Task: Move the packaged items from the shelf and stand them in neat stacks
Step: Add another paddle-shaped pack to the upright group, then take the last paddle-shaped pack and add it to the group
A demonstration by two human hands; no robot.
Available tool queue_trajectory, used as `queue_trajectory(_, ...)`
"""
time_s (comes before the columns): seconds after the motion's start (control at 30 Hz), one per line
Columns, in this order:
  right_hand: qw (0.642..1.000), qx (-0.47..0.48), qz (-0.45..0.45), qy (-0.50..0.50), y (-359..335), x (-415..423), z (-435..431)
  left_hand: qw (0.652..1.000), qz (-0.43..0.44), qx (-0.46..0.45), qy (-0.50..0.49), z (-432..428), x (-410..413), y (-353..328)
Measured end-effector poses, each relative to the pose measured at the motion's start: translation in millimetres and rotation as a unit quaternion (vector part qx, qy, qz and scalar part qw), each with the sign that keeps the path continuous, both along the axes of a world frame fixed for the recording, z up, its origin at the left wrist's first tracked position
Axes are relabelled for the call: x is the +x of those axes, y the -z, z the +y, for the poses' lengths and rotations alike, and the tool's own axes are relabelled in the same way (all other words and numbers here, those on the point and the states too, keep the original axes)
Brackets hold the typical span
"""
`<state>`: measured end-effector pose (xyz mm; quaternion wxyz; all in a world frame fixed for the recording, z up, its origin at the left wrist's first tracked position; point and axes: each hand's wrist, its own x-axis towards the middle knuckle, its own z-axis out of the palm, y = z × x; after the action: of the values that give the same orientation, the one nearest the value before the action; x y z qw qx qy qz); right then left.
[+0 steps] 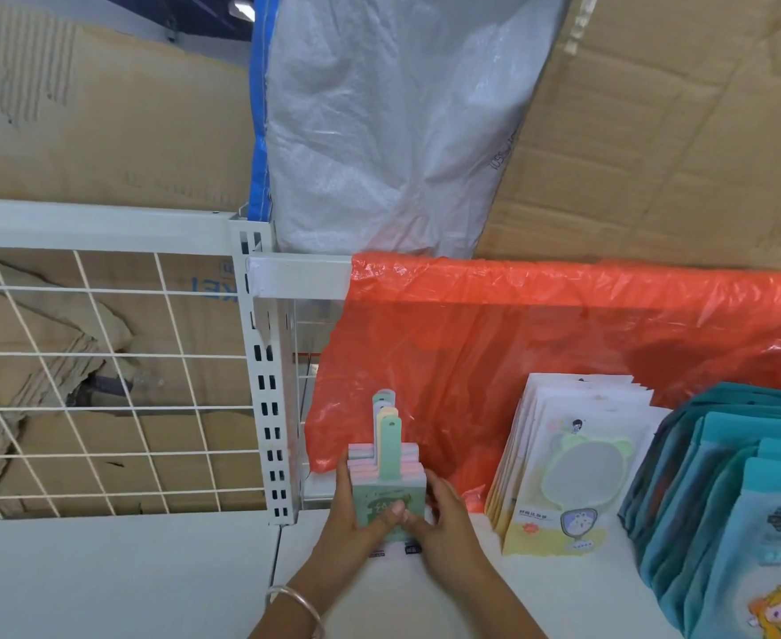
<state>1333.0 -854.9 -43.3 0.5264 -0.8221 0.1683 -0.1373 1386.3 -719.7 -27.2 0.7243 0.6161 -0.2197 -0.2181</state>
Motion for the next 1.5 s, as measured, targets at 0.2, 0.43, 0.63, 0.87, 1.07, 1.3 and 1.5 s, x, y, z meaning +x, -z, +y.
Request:
queue_trajectory(0.2, 0.998, -0.062, 0.017, 0.013, 9, -4, 8, 1.0, 0.015, 0.024, 0.006, 2, 5, 2)
queue_trajectory(0.43, 0.999, -0.038, 0.03, 0.021, 6, -12, 10, 0.997, -0.052, 0.055, -0.016, 5, -3, -10)
queue_trajectory(0.63, 0.998, -0.052, 0.036, 0.028, -3, -22, 16, 0.991, -0.068, 0.109, -0.047, 14, -13, -15)
queue_trajectory(0.87, 0.987, -0.108, -0.012, 0.117, -11, -37, 29, 0.973, -0.1, 0.175, -0.112, 33, -37, -24)
queue_trajectory(1.07, 0.984, -0.144, -0.06, 0.092, -26, -38, 64, 0.963, -0.069, 0.193, -0.174, 76, -50, -24)
queue_trajectory(1.3, 0.984, -0.143, -0.071, -0.08, -28, -24, 141, 0.937, 0.007, 0.191, -0.291, 165, -72, -26)
queue_trajectory(1.5, 0.943, -0.212, -0.078, -0.243, -33, -19, 233, 0.887, 0.032, 0.186, -0.421, 256, -95, -26)
